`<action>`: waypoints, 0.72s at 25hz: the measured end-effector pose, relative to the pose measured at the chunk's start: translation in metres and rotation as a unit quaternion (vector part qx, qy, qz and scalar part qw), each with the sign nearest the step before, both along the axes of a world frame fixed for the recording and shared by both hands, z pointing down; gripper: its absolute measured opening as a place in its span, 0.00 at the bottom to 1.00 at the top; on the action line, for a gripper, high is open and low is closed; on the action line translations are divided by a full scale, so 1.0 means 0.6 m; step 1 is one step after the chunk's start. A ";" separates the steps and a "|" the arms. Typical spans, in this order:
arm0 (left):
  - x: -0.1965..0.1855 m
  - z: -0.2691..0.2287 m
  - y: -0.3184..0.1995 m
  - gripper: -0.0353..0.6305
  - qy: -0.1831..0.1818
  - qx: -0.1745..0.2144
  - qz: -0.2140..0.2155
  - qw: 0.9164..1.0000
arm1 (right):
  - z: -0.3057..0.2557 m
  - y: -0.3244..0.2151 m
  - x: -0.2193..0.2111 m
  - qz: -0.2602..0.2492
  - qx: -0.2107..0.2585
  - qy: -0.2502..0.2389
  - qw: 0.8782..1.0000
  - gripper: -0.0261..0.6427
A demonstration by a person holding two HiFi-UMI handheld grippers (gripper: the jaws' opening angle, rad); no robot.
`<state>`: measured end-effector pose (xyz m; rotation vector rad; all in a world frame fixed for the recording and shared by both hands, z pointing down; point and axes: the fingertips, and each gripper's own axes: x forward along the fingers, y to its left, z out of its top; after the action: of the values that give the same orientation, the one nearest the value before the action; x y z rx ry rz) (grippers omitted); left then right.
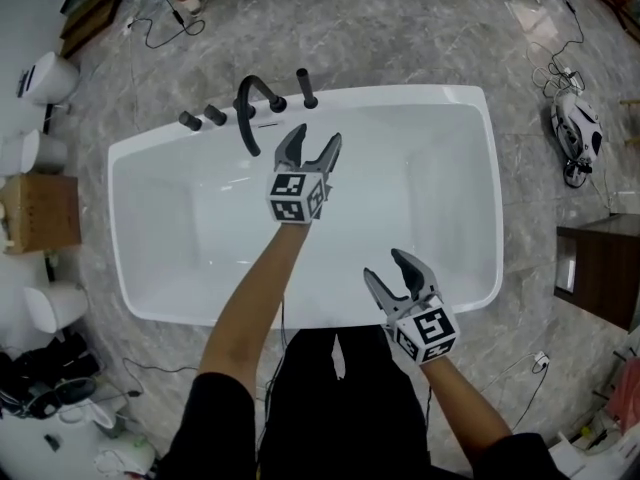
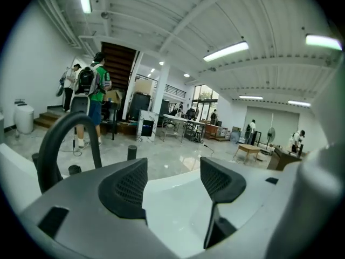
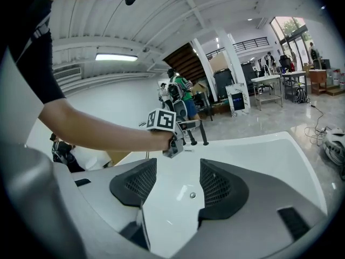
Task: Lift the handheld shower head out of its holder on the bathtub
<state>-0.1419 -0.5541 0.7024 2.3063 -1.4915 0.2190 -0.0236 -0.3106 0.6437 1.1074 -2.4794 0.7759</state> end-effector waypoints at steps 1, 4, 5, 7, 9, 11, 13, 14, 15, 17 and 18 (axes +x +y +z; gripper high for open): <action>-0.009 0.014 -0.004 0.48 0.006 -0.007 -0.008 1.000 | 0.006 0.003 0.001 0.002 -0.005 0.000 1.000 0.38; -0.030 0.054 -0.019 0.48 -0.001 -0.016 -0.019 1.000 | 0.025 0.004 0.011 0.013 -0.017 -0.001 1.000 0.38; -0.034 0.062 -0.025 0.48 -0.004 -0.018 -0.020 1.000 | 0.030 0.002 0.014 0.016 -0.019 -0.001 1.000 0.37; -0.041 0.072 -0.036 0.48 0.000 -0.018 -0.027 0.999 | 0.039 -0.003 0.020 0.021 -0.022 0.003 1.000 0.37; -0.049 0.078 -0.052 0.48 0.006 -0.014 -0.036 0.999 | 0.052 -0.006 0.022 0.023 -0.023 0.009 0.999 0.37; -0.051 0.085 -0.071 0.48 0.006 -0.011 -0.038 0.999 | 0.062 -0.014 0.025 0.022 -0.023 0.014 0.999 0.38; -0.046 0.093 -0.089 0.48 0.002 -0.014 -0.027 1.000 | 0.066 -0.021 0.030 0.024 -0.021 0.018 0.999 0.37; -0.044 0.099 -0.097 0.48 0.000 -0.017 -0.021 1.000 | 0.067 -0.023 0.032 0.027 -0.019 0.019 0.999 0.37; -0.044 0.104 -0.104 0.48 -0.001 -0.021 -0.018 1.000 | 0.068 -0.024 0.033 0.030 -0.019 0.020 0.999 0.38; -0.055 0.112 -0.119 0.48 0.004 -0.025 -0.023 0.999 | 0.072 -0.023 0.033 0.035 -0.021 0.020 0.999 0.38; -0.063 0.116 -0.127 0.48 0.009 -0.027 -0.030 0.999 | 0.075 -0.021 0.032 0.036 -0.023 0.020 0.999 0.38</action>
<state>-0.1795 -0.6303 0.7720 2.2139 -1.5245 0.2194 -0.0042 -0.3229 0.6887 1.1906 -2.3878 0.8193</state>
